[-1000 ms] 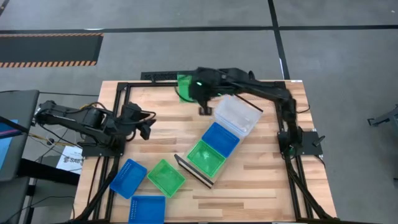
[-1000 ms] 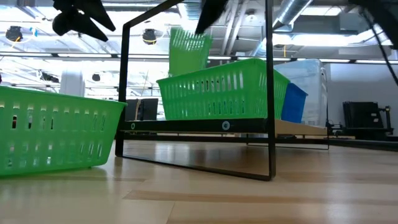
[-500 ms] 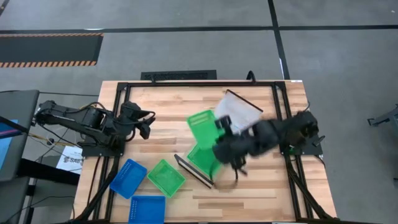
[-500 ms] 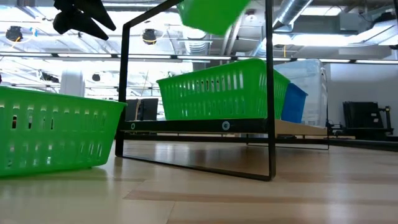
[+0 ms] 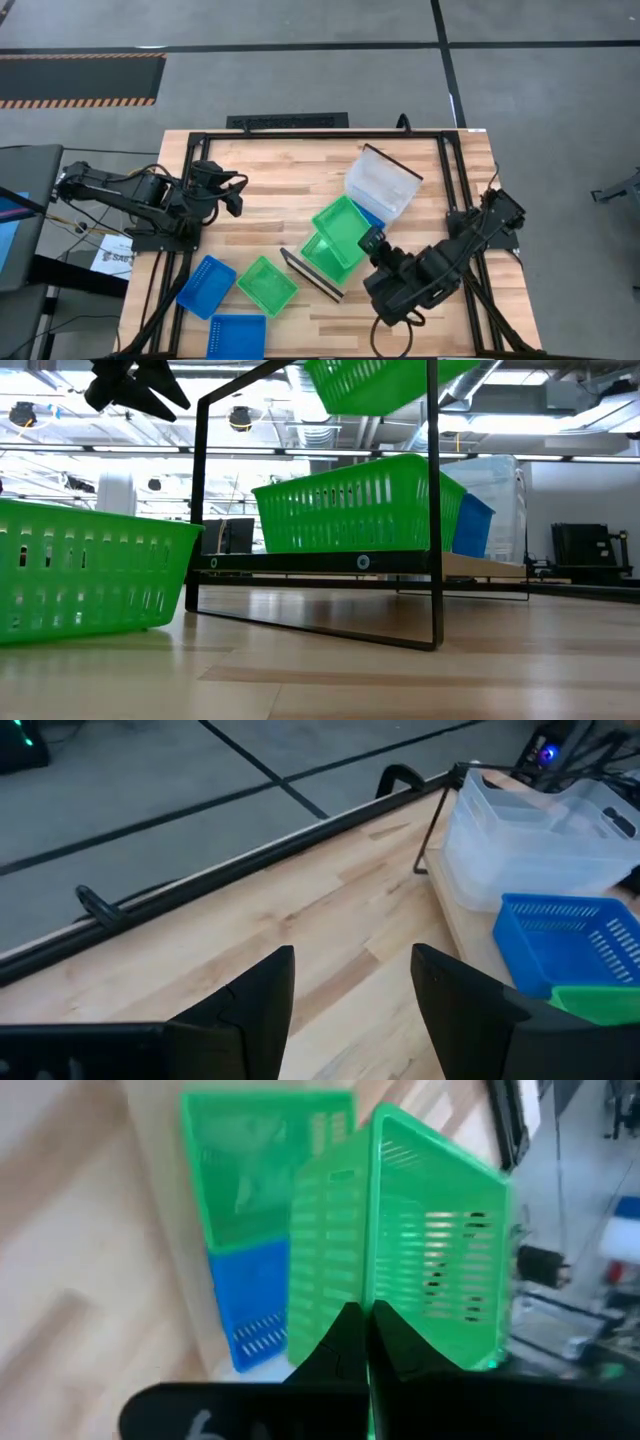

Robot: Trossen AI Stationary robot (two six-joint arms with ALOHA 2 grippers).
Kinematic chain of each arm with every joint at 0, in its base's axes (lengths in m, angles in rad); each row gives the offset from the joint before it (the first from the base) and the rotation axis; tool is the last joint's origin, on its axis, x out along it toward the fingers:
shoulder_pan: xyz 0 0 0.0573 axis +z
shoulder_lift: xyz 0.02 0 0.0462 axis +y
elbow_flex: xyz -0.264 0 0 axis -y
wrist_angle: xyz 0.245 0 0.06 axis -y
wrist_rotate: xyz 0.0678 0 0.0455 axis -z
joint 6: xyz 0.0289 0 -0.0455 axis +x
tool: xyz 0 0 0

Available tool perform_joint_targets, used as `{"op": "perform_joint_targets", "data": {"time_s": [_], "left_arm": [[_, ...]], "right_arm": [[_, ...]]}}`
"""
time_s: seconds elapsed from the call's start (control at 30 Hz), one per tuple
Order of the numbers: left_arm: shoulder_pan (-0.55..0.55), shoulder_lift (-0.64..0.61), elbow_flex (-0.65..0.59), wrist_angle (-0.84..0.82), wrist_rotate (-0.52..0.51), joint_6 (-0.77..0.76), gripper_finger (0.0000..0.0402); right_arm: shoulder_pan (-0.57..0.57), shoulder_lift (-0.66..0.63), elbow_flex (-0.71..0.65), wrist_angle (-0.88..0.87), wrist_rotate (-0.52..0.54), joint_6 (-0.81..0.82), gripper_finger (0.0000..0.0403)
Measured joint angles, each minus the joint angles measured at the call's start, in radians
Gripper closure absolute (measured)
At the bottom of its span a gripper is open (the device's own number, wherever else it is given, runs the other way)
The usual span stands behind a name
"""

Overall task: Stack baskets on shelf by color
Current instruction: Stack the top green bin on the other green bin on the shelf

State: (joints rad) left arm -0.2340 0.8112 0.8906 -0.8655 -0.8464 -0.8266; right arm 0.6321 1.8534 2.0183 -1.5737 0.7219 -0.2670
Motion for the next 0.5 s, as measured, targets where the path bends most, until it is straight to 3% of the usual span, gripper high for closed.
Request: {"op": "perform_joint_targets", "data": {"time_s": [0.27,0.37,0.5], "left_arm": [[0.000,0.000,0.000,0.000,-0.017,-0.011,0.0212],[0.000,0.000,0.000,0.000,-0.034,-0.026,0.0212],[0.000,0.000,0.000,0.000,-0.050,-0.005,0.0212]], "right_arm": [[0.015,-0.005,-0.101,0.058,0.017,0.076,0.0403],[0.044,-0.073,-0.208,0.179,0.072,0.065,0.0403],[0.086,-0.172,-0.411,0.421,0.097,-0.077,0.0403]]}}
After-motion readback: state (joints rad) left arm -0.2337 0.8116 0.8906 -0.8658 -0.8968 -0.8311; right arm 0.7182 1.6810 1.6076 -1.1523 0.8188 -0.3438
